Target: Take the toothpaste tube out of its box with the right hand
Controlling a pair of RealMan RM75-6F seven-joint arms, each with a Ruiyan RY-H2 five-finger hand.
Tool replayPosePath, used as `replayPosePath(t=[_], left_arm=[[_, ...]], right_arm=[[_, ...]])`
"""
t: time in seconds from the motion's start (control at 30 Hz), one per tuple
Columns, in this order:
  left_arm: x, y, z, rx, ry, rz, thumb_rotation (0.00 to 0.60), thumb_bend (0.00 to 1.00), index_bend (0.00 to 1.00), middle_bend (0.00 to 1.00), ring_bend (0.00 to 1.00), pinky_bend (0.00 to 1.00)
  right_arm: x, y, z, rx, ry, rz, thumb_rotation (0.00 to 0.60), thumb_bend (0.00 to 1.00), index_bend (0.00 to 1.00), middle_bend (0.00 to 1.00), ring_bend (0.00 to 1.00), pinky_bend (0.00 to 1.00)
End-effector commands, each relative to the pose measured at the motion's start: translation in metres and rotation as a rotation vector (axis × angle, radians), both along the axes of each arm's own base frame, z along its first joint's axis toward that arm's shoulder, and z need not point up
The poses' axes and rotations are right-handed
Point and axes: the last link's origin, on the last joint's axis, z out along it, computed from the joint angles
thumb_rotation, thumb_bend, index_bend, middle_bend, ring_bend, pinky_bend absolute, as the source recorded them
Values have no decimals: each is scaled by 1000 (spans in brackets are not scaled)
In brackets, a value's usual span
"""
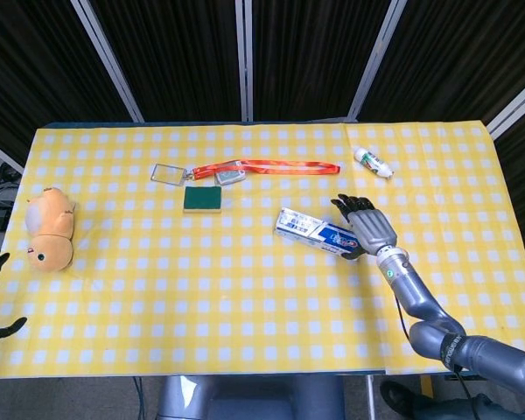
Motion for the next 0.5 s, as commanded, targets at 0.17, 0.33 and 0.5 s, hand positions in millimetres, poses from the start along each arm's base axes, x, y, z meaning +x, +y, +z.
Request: replayPosePath(t=[0.17, 0.33, 0.5], left_arm=[[-6, 2, 3, 3, -7, 17, 600, 0, 0, 0, 0, 0], [-8, 2, 6, 10, -14, 23, 600, 0, 0, 0, 0, 0], [-8, 1, 5, 8, -16, 25, 600, 0, 0, 0, 0, 0]], right_arm=[[17, -4, -37, 52, 56, -7, 600, 0, 0, 111, 41, 199], [17, -7, -50, 30, 80, -37, 600, 0, 89, 269, 184, 319], [14, -9, -54, 13, 98, -56, 600, 57, 330, 452, 384, 494]])
